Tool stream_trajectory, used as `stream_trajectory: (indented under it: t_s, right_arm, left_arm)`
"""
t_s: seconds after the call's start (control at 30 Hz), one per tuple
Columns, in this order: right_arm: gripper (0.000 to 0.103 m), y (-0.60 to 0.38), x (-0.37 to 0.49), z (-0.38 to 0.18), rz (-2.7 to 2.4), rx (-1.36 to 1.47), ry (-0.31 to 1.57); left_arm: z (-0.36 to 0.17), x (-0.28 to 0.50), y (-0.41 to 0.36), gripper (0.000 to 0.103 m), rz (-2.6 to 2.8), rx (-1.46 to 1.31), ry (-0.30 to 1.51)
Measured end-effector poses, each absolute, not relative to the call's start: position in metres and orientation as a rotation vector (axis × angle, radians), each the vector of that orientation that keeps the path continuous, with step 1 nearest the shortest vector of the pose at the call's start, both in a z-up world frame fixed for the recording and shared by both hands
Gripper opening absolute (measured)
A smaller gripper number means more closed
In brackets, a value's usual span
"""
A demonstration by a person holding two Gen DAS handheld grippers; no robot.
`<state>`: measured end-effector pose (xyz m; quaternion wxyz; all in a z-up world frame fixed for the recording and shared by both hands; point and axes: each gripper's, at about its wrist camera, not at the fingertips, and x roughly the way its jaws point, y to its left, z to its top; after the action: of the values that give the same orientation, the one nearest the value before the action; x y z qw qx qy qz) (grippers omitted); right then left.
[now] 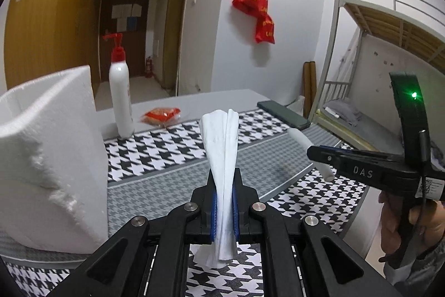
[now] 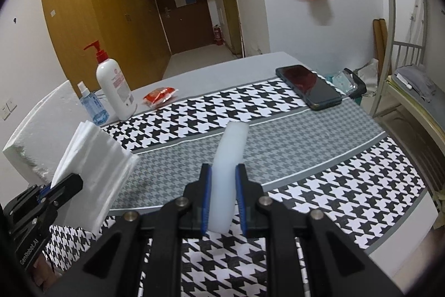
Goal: Organize soft objects
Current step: 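Carry the towel and foam roll over the white foam box with both grippers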
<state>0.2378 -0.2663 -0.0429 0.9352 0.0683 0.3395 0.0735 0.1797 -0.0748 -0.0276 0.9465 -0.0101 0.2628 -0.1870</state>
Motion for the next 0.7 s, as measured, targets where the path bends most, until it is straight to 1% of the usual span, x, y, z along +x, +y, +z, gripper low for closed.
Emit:
stream_trajectory:
  t_s: [0.27, 0.7]
  right_arm:
    - [0.021, -0.264, 0.225, -0.030, 0.178, 0.139, 0.653]
    - [0.021, -0.248, 0.205, -0.003, 0.252, 0.107, 0.565]
  left_arm:
    - [-0.009, 0.172, -0.070, 0.009, -0.345, 0.006, 0.477]
    - [0.012, 0.172, -0.069, 0.009, -0.309, 0.039, 0.435]
